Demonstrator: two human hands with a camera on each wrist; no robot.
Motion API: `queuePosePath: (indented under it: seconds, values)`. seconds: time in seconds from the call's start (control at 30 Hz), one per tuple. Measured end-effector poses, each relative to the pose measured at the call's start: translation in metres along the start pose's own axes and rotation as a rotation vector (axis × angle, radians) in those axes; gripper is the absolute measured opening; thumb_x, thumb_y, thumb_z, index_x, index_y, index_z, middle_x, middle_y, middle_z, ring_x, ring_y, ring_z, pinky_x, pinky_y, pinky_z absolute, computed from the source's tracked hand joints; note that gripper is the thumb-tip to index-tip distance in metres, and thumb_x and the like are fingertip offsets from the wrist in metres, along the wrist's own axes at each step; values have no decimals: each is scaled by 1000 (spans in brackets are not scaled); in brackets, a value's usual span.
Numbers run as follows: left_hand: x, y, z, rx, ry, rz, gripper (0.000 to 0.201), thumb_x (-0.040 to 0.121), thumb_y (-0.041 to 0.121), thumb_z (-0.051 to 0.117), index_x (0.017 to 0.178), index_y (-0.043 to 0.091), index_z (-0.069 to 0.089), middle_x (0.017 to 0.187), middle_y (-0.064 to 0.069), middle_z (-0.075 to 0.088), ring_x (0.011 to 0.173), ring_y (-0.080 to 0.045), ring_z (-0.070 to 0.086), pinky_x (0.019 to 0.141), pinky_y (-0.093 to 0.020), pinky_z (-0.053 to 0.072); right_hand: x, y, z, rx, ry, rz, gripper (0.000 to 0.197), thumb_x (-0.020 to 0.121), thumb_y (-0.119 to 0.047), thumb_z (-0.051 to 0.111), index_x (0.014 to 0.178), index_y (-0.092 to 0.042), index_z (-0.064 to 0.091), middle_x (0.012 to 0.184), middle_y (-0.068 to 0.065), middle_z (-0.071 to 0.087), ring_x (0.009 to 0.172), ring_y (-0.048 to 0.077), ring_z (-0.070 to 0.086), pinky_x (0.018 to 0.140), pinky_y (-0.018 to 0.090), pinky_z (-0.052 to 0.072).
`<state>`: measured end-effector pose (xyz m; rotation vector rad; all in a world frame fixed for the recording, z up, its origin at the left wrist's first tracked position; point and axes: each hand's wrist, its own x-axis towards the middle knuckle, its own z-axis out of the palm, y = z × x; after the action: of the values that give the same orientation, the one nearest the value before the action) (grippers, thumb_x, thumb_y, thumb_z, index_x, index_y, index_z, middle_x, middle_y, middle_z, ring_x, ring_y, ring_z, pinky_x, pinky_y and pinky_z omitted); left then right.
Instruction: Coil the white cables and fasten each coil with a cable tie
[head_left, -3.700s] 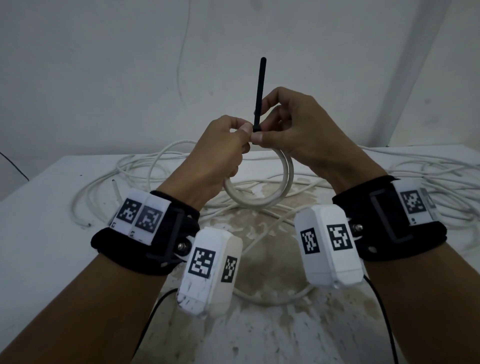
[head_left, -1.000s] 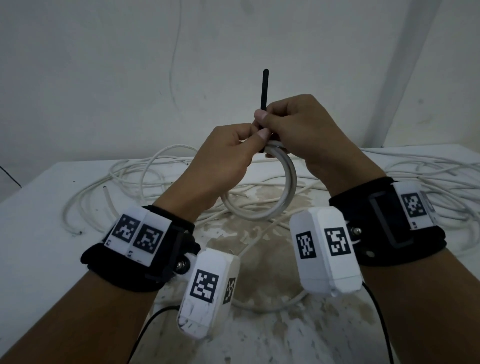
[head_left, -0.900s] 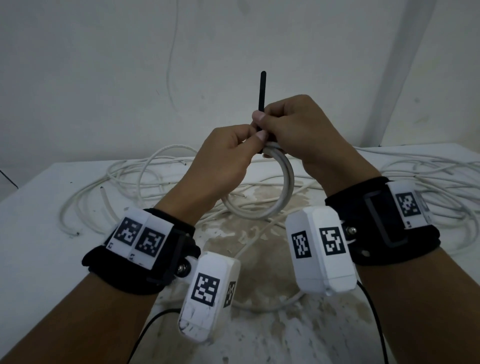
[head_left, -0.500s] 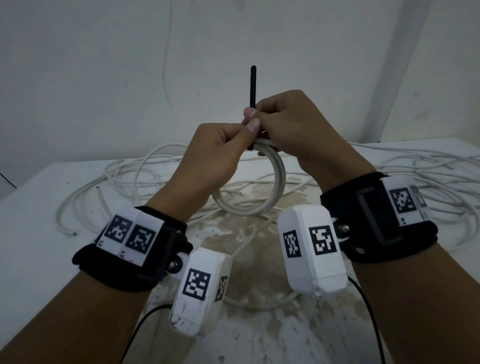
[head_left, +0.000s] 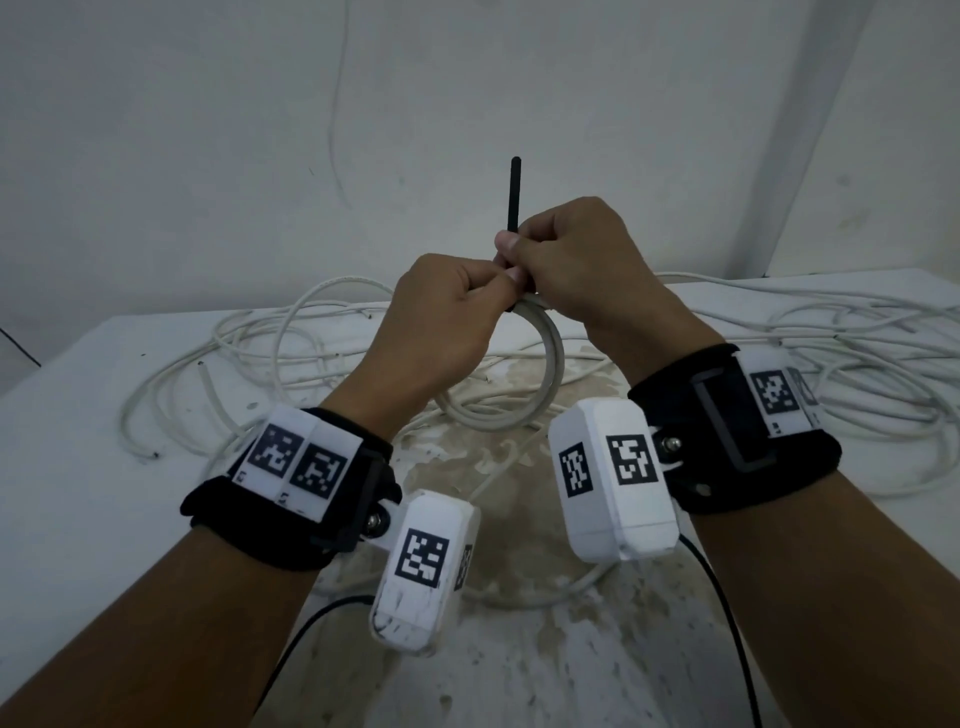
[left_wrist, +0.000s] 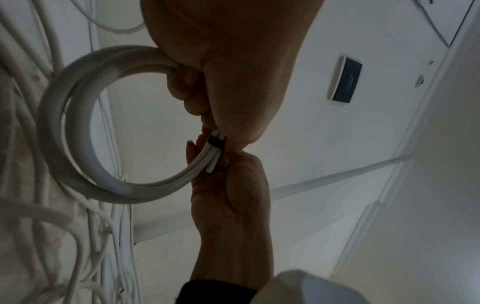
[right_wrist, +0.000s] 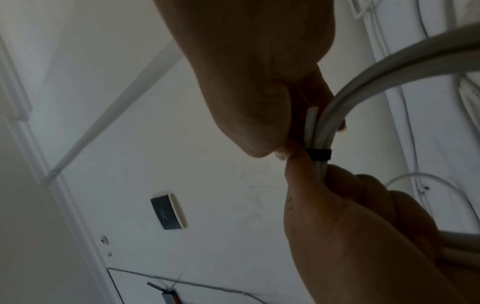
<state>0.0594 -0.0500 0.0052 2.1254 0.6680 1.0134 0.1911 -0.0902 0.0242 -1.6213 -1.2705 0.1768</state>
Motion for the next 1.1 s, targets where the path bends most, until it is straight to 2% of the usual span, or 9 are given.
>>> queuePosePath:
  seconds: [0.1, 0.27, 0.37, 0.5, 0.57, 0.7, 0.83, 0.97, 1.1]
  values:
    - [0, -2, 1, 38, 6, 7, 40, 99, 31, 56, 72, 6, 73, 48, 2, 32, 48, -11, 28, 56, -29, 31, 1, 3, 3, -15, 22, 17, 32, 93, -24, 64, 62, -24, 71, 43, -17, 58, 50, -4, 56, 62, 13, 42]
    - [-2, -8, 6, 16, -44, -15, 40, 101, 32, 52, 65, 26, 70, 52, 0, 34, 45, -8, 28, 51, -24, 28, 1, 10, 5, -93, 35, 4, 28, 93, -26, 63, 67, -22, 73, 57, -12, 63, 63, 4, 61, 70, 22, 49]
    - [1, -12, 6, 39, -67, -8, 43, 103, 31, 49, 70, 13, 70, 55, -5, 34, 45, -8, 27, 50, -23, 27, 3, 14, 6, -98, 47, 14, 27, 93, -27, 64, 70, -20, 75, 64, -5, 68, 72, 12, 66, 73, 25, 51]
    - [0, -14, 6, 80, -86, -25, 46, 103, 31, 48, 60, 25, 62, 55, -5, 36, 43, -7, 28, 47, -19, 26, 3, 19, 14, -119, 64, 40, 24, 92, -29, 65, 78, -14, 79, 67, 1, 69, 77, 16, 67, 74, 26, 50]
    - [1, -14, 4, 89, -77, -34, 48, 104, 31, 46, 58, 16, 53, 55, -4, 36, 44, -7, 27, 50, -23, 25, 3, 19, 16, -118, 96, 33, 25, 92, -28, 65, 77, -13, 79, 68, 2, 70, 75, 17, 68, 74, 27, 52]
    - [10, 0, -7, -52, -155, -112, 36, 104, 21, 43, 73, 9, 55, 52, 9, 39, 45, -6, 30, 49, -26, 24, 2, 5, 9, 150, 129, 87, 30, 97, -22, 61, 75, -5, 74, 70, 8, 72, 62, 24, 72, 61, 39, 62]
    - [15, 18, -34, -172, -92, -209, 12, 102, 21, 53, 103, 10, 58, 56, 7, 49, 40, -3, 38, 43, -22, 27, -5, -26, 1, 431, 1, 178, 28, 103, -23, 50, 92, -1, 63, 77, 13, 68, 56, 26, 71, 56, 42, 62]
    - [7, 22, -64, -155, -9, -214, 21, 99, 31, 57, 103, 11, 58, 65, 1, 53, 46, -9, 40, 46, -25, 34, -14, -53, 0, 435, -264, 191, 28, 103, -29, 50, 107, -4, 60, 77, 10, 68, 50, 15, 52, 49, 28, 48]
    - [-15, 23, -89, -445, 95, -320, 28, 102, 34, 51, 96, 8, 59, 62, -1, 50, 45, -12, 41, 45, -23, 41, -19, -77, 10, 578, -241, 207, 20, 103, -25, 51, 100, -7, 58, 73, 7, 57, 49, 10, 38, 46, 22, 34]
